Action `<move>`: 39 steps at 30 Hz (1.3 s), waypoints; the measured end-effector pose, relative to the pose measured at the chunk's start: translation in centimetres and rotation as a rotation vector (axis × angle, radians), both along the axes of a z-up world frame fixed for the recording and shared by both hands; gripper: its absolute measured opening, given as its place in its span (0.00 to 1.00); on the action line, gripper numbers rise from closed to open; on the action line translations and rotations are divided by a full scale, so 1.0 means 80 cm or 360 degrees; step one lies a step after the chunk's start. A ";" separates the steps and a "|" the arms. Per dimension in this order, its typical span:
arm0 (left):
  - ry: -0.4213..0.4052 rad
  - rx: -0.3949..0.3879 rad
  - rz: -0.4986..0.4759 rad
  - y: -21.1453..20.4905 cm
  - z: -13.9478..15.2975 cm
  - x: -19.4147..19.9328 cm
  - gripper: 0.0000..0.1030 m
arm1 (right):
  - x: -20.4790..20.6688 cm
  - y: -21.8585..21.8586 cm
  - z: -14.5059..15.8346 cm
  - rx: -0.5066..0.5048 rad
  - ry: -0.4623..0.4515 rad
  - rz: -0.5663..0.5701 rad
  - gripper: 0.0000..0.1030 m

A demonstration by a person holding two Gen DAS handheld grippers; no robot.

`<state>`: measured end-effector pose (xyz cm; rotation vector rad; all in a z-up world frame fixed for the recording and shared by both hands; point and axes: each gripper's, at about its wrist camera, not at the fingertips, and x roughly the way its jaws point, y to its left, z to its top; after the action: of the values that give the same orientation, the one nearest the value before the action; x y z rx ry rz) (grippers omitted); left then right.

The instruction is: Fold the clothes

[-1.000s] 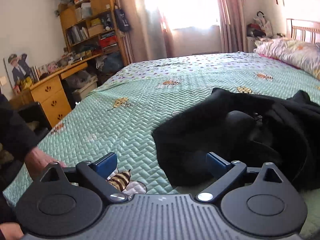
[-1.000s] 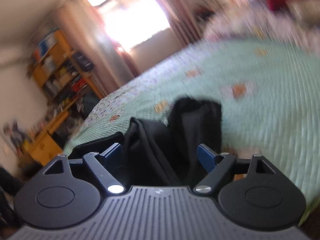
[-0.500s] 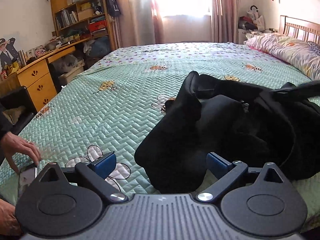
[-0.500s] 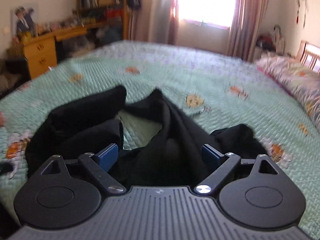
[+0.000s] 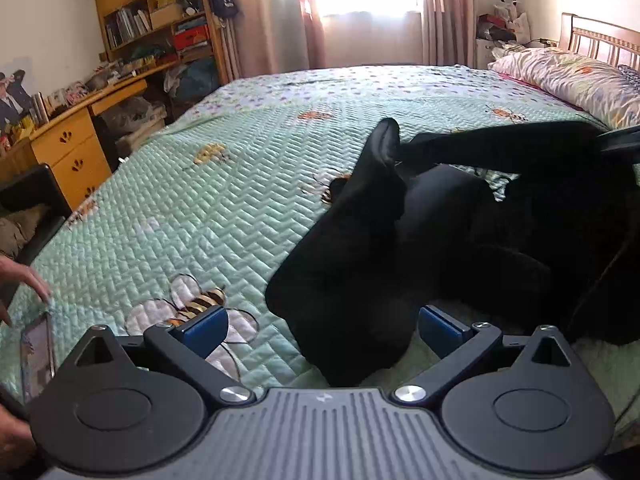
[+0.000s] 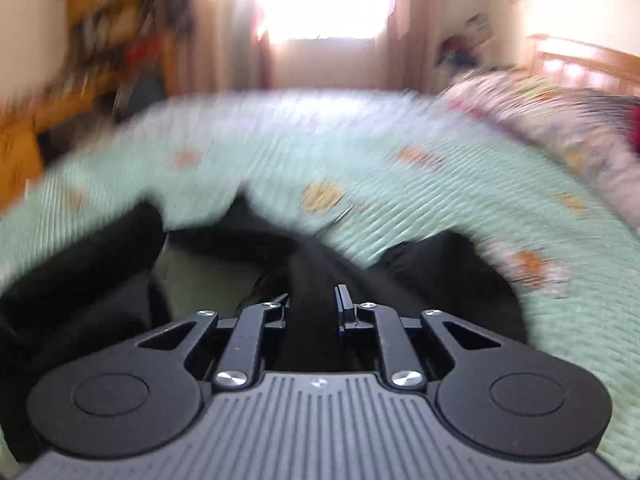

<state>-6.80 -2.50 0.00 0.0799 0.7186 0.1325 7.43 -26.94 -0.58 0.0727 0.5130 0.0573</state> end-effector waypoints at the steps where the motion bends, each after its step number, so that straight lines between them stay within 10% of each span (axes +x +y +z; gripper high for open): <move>1: 0.0000 0.0003 -0.0011 -0.003 0.000 -0.001 0.98 | -0.022 -0.026 0.009 0.0074 -0.0056 -0.0046 0.15; 6: 0.0003 0.0028 -0.0081 -0.025 -0.004 -0.002 0.98 | -0.129 -0.155 0.028 0.0241 -0.0198 -0.0368 0.15; 13: 0.0017 0.0054 -0.0205 -0.063 -0.004 0.018 0.98 | -0.194 -0.254 -0.069 0.0273 0.0282 -0.0697 0.28; 17: -0.0006 0.0010 -0.0204 -0.075 0.011 0.043 0.98 | -0.220 -0.252 -0.051 0.0357 0.0131 -0.0728 0.39; 22: -0.0197 0.0160 -0.0368 -0.100 0.028 0.064 0.98 | -0.230 -0.221 0.005 0.0242 -0.0221 -0.0630 0.68; 28: -0.0291 0.0489 -0.0820 -0.175 0.010 0.092 0.98 | -0.213 -0.194 0.008 0.0463 -0.0277 -0.0303 0.73; 35: 0.0028 0.0285 -0.1334 -0.219 -0.033 0.175 0.97 | -0.199 -0.180 -0.038 0.0660 -0.0036 -0.0165 0.73; 39: 0.0097 0.0115 -0.1338 -0.212 -0.051 0.218 0.95 | -0.201 -0.189 -0.045 0.0675 -0.0017 -0.0171 0.73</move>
<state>10.62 -19.49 -4.09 0.4472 0.6905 -0.6499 -8.67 -42.02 -4.15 0.5139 0.4787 0.0606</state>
